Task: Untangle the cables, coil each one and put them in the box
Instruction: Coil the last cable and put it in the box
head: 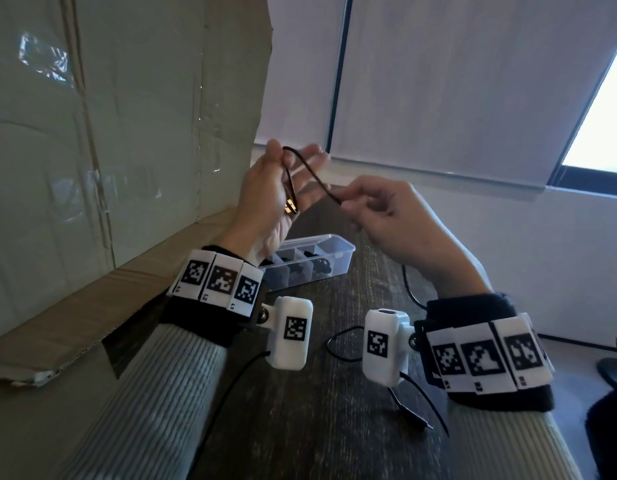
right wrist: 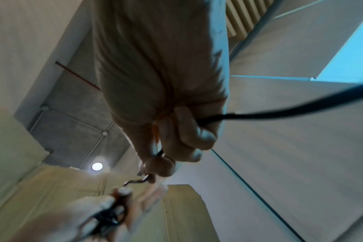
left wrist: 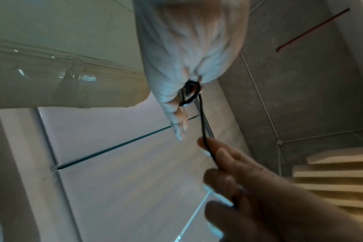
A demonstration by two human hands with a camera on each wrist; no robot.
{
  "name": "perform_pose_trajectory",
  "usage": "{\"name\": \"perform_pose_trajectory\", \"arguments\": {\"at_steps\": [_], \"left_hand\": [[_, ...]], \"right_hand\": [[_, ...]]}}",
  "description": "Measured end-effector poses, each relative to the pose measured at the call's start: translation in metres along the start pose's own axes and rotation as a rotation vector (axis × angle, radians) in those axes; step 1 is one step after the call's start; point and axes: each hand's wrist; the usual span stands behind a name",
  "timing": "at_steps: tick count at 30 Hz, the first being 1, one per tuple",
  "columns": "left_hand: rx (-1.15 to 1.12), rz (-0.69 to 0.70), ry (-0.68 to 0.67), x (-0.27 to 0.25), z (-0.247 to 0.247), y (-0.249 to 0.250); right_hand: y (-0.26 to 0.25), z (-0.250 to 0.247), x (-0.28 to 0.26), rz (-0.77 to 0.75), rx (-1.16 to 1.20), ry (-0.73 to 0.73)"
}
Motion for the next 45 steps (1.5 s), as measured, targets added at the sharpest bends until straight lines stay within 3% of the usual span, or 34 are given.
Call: {"name": "perform_pose_trajectory", "arguments": {"at_steps": [3, 6, 11, 14, 18, 21, 24, 27, 30, 33, 37, 42, 45], "left_hand": [[-0.214, 0.006, 0.031, 0.003, -0.002, 0.005], [-0.215, -0.012, 0.144, 0.003, 0.0, 0.002], [0.076, 0.032, 0.169, 0.006, -0.001, -0.004], [0.379, 0.133, 0.129, 0.004, -0.003, -0.005], [0.903, 0.262, 0.075, 0.0, -0.009, -0.012], [1.092, 0.149, -0.038, -0.005, -0.008, -0.017], [1.034, 0.039, -0.198, -0.011, 0.001, -0.017], [0.931, 0.047, -0.269, -0.011, 0.001, -0.015], [0.867, 0.09, -0.203, -0.006, -0.005, -0.013], [0.638, 0.099, -0.041, -0.002, -0.005, -0.011], [0.235, 0.108, 0.12, 0.005, -0.007, -0.006], [-0.222, 0.004, 0.042, 0.003, -0.003, 0.0], [-0.307, -0.041, 0.081, 0.005, -0.002, 0.002]], "right_hand": [[0.008, 0.007, 0.0, 0.004, -0.01, -0.056], [0.003, 0.014, -0.001, 0.011, 0.022, -0.139], [-0.015, 0.009, -0.006, 0.014, -0.042, -0.299], [-0.022, 0.0, -0.009, 0.013, -0.075, -0.406], [-0.025, -0.017, -0.009, -0.07, -0.102, -0.272], [-0.022, -0.024, -0.007, -0.128, -0.138, -0.129], [-0.012, -0.022, -0.004, -0.118, -0.19, 0.071], [-0.007, -0.021, -0.001, -0.086, -0.091, 0.222], [-0.007, -0.024, -0.002, 0.019, 0.055, 0.302], [-0.004, -0.026, -0.004, 0.088, 0.093, 0.359], [-0.004, -0.019, -0.004, 0.102, 0.168, 0.235], [-0.002, -0.001, -0.003, 0.085, 0.126, 0.01], [-0.004, 0.005, -0.004, 0.123, 0.141, -0.072]]}}
Point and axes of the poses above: each hand's wrist, its own x-axis towards the middle knuckle, its own z-axis out of the palm, y = z × x, and after that the axes turned 12 degrees about -z, right-handed
